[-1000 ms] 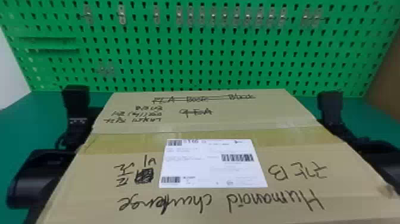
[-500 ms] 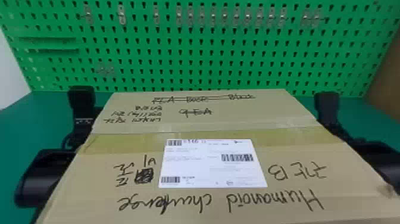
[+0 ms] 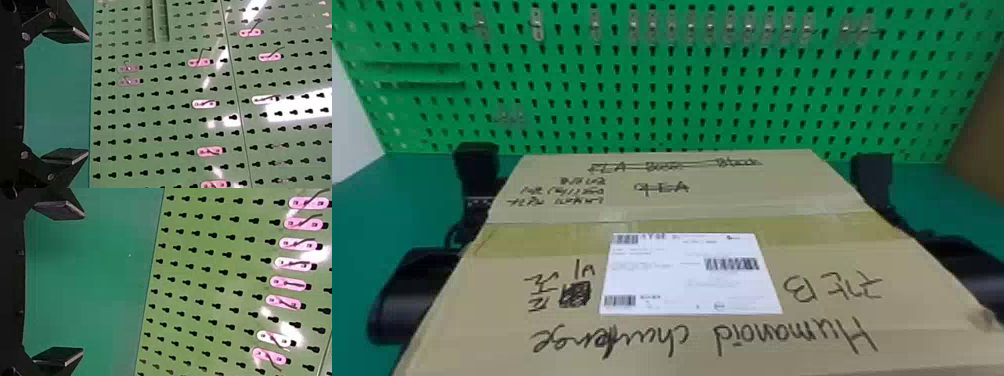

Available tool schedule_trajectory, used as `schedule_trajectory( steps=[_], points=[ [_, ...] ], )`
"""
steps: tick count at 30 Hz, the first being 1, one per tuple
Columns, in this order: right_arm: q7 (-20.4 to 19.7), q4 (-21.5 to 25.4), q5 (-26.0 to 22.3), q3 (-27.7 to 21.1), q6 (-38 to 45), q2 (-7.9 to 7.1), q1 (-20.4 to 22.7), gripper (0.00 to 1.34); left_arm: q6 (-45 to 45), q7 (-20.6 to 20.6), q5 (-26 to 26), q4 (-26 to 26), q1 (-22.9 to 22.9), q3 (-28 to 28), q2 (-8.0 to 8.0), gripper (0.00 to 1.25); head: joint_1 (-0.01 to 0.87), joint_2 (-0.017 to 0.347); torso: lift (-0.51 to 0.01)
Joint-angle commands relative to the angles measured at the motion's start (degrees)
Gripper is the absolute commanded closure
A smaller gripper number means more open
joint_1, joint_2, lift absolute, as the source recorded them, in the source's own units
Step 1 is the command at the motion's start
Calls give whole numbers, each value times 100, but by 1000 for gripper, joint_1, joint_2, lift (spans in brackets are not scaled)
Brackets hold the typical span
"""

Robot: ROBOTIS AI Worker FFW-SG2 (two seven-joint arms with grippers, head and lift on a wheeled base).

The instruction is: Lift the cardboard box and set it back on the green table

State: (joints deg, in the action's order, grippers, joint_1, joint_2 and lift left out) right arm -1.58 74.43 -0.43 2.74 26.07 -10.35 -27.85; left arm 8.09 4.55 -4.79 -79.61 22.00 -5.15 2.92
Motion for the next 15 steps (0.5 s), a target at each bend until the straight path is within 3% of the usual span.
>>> schedule_trajectory(
  steps=[1,15],
  points=[
    [0,-33,-10,8,-14,33,-1,87,-18,2,22,25,6,14,-20,245,566,54,-183],
    [0,-60,-36,69,-41,50,-19,87,-44,10,66,60,6,67,-64,245,566,54,-183]
  ],
)
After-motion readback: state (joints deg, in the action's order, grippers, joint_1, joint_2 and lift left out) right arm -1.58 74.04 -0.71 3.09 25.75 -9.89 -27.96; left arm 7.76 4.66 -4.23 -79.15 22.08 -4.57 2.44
